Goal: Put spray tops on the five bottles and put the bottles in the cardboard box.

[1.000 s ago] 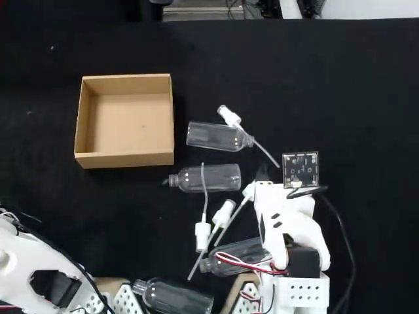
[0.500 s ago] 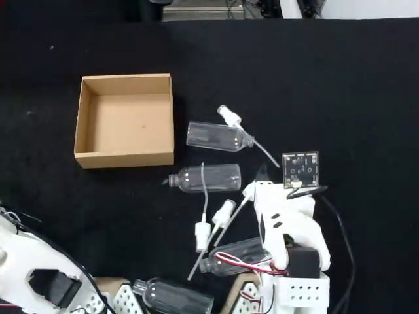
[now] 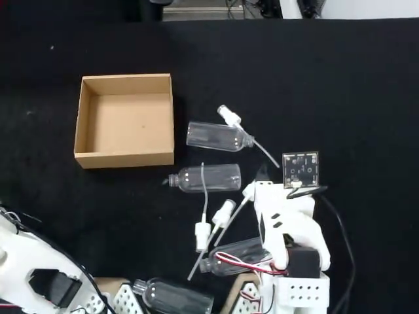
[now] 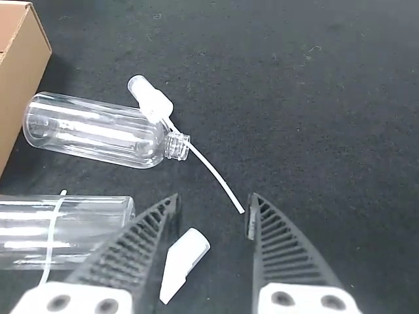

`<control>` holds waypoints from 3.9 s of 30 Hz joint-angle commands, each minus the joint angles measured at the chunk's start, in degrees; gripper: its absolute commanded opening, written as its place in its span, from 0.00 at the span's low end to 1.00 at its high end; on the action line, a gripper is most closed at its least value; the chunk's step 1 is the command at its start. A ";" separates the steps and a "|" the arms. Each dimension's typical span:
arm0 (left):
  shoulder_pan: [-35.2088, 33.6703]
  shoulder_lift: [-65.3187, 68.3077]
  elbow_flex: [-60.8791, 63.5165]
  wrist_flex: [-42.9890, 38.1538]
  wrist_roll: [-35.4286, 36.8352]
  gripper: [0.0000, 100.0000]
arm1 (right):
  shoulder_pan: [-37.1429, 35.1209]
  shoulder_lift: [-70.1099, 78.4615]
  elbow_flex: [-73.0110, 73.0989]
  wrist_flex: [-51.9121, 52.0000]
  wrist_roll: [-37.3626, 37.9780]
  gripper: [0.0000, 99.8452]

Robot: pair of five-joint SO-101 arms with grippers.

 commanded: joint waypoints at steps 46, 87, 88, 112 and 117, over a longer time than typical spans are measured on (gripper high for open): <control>-5.49 -39.82 32.31 -0.35 -8.35 0.43 | -0.44 -5.58 -0.40 -2.02 -0.09 0.14; -5.93 -66.81 31.60 21.63 -10.73 0.43 | -0.44 -5.58 1.98 -6.07 0.00 0.14; -6.02 -67.08 31.60 17.58 -10.73 0.43 | -0.44 -5.58 1.98 -6.07 0.00 0.14; -6.02 -96.53 32.04 10.81 -13.01 0.43 | -0.44 -5.49 1.98 -5.89 0.26 0.14; -5.93 -98.37 32.04 35.25 -13.01 0.43 | -0.44 -5.49 1.98 -5.80 0.26 0.14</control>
